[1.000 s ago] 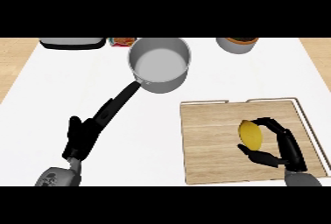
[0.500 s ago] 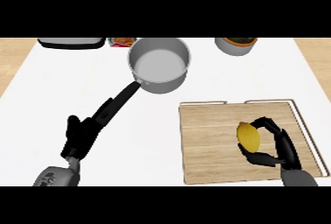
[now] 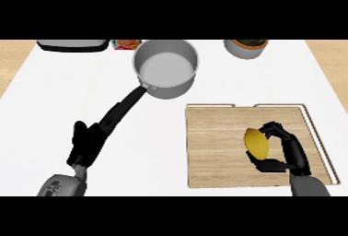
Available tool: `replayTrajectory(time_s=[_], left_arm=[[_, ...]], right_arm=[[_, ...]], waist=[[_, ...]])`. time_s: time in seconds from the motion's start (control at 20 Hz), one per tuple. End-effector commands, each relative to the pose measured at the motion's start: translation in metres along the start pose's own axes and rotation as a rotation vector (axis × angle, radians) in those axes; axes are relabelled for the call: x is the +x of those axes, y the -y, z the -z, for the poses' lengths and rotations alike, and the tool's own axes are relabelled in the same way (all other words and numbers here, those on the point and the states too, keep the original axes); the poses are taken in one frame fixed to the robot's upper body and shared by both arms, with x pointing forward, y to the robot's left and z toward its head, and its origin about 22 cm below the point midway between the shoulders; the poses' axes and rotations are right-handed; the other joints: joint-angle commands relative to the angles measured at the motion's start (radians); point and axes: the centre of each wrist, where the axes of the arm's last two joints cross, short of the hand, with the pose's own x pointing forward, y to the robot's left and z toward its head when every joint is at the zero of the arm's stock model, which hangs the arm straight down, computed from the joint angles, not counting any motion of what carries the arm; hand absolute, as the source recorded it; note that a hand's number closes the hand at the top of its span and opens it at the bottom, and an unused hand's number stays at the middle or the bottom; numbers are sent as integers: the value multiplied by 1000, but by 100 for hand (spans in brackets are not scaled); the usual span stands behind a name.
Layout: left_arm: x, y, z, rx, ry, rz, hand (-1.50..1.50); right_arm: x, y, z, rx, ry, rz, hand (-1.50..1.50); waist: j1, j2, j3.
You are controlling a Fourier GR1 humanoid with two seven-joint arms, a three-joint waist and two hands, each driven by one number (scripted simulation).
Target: Pick the lemon from the tray and place it in the pot
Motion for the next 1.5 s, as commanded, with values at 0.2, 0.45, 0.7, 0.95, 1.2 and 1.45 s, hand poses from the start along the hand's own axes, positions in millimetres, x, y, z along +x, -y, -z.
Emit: replayTrajectory(time_s=[0.2,0.45,0.7,0.95,1.2,1.45], left_arm=[[-8,-4,-5,26,4,-7,0],[-6,-17,-11,14,-17,1,0],[-6,-17,-2,23,-11,-10,0],[-21,4,-9,27,-19,-14,0],[-2,-12,-14,14,-27,8,0],[2,16,-13,7,-15,-14,0]], right_arm=[[39,-55,29,11,-3,9,150],[71,-55,30,-38,49,-102,150],[130,-40,52,-47,99,-244,150],[193,-66,79,-36,113,-316,150],[252,-76,116,-30,74,-383,150],[287,-104,149,47,39,-470,150]], waist=[[3,14,40],[1,15,41],[0,16,41],[7,17,41],[15,16,41],[17,17,42]])
